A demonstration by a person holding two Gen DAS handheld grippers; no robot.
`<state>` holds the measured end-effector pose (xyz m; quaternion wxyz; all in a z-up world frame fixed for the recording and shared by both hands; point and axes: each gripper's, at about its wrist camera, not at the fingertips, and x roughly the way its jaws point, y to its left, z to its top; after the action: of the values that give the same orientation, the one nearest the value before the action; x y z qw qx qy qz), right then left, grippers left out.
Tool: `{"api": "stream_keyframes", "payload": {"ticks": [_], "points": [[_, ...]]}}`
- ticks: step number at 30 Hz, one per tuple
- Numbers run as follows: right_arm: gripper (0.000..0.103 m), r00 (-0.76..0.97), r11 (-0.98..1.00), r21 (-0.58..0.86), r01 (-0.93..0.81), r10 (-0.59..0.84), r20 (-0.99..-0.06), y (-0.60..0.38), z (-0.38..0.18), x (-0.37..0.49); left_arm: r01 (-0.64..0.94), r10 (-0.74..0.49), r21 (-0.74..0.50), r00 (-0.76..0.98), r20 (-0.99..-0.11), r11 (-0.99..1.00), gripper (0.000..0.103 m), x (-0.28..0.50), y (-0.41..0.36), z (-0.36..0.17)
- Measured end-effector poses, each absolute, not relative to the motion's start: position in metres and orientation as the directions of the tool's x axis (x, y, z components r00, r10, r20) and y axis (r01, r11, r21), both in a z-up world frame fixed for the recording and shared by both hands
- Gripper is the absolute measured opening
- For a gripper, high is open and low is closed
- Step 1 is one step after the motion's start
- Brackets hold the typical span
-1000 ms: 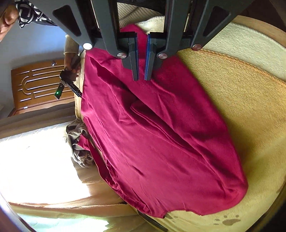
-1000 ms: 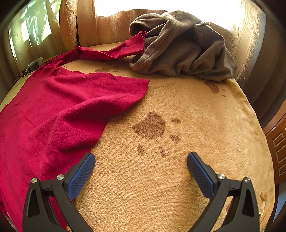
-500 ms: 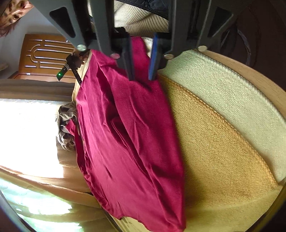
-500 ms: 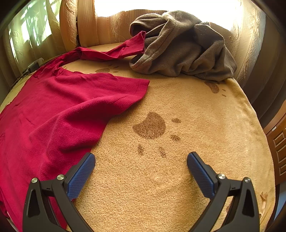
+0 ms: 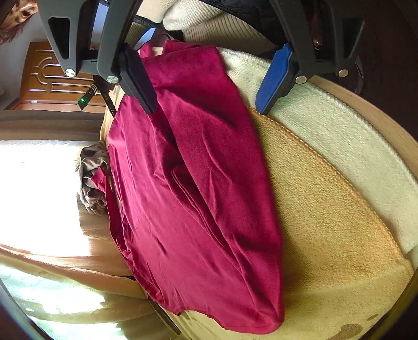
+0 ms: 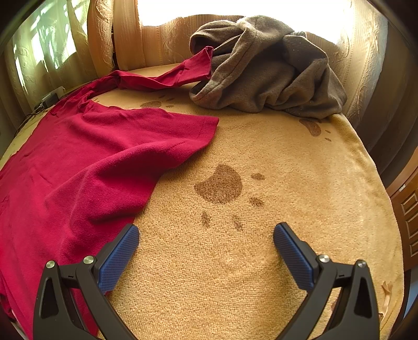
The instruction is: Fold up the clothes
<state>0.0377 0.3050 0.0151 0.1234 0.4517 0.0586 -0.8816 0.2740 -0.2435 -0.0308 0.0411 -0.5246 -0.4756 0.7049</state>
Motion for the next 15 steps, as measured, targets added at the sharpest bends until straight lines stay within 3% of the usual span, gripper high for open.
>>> {"api": "stream_keyframes", "payload": {"ticks": [15], "points": [[0.103, -0.562, -0.963, 0.027, 0.27, -0.18, -0.807, 0.306, 0.016, 0.038, 0.406, 0.567, -0.753, -0.497, -0.657, -0.518, 0.08, 0.269, -0.236, -0.014]]}}
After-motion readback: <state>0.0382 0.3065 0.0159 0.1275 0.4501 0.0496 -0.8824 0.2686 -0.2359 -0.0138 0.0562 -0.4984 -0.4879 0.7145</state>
